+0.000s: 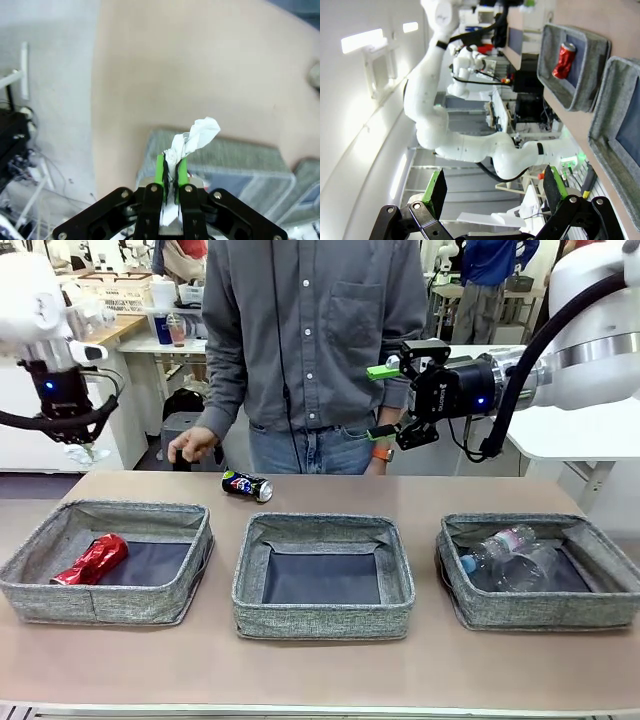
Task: Sort the waste into the appropriate baskets.
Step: Pick up the waste item pointed out by the person.
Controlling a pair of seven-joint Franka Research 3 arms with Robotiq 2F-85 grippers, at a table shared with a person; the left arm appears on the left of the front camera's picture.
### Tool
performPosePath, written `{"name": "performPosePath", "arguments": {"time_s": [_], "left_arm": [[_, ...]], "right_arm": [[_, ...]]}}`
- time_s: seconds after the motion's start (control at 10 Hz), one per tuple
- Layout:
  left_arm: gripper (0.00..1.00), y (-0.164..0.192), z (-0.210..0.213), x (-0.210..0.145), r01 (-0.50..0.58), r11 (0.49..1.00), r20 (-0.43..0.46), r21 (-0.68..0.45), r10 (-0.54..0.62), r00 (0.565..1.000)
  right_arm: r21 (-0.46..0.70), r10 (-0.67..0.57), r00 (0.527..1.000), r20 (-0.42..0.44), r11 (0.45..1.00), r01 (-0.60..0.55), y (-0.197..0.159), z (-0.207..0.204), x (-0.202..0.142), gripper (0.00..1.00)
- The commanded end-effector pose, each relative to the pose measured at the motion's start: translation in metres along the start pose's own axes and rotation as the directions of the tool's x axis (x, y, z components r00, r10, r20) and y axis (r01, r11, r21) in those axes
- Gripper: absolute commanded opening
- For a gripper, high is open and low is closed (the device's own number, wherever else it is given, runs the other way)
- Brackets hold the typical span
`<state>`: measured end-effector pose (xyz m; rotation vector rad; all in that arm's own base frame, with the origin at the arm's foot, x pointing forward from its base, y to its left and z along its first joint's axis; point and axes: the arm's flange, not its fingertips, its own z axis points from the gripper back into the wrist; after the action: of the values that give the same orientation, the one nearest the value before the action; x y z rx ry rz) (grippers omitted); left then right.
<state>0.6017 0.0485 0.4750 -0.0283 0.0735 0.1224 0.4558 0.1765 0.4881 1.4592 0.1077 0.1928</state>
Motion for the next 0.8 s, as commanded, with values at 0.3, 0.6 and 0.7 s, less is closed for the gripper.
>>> {"name": "performPosePath", "arguments": {"time_s": [0.3, 0.6, 0.7], "left_arm": [[0.0, -0.08, 0.048, -0.115, -0.063, 0.962, 0.021, -0.266, 0.071, 0.997], [0.0, -0.125, 0.061, -0.164, 0.284, 0.956, 0.281, -0.077, -0.253, 0.926], [0.0, -0.117, 0.073, -0.141, 0.05, 0.967, 0.058, -0.25, -0.037, 0.998]], "right_arm": [[-0.001, 0.015, 1.0, 0.01, 1.0, -0.015, 0.0, -0.002, -0.001, 1.0], [-0.001, 0.015, 1.0, 0.01, 1.0, -0.015, 0.0, -0.002, -0.001, 1.0], [-0.001, 0.015, 1.0, 0.01, 1.0, -0.015, 0.0, -0.002, -0.001, 1.0]]}}
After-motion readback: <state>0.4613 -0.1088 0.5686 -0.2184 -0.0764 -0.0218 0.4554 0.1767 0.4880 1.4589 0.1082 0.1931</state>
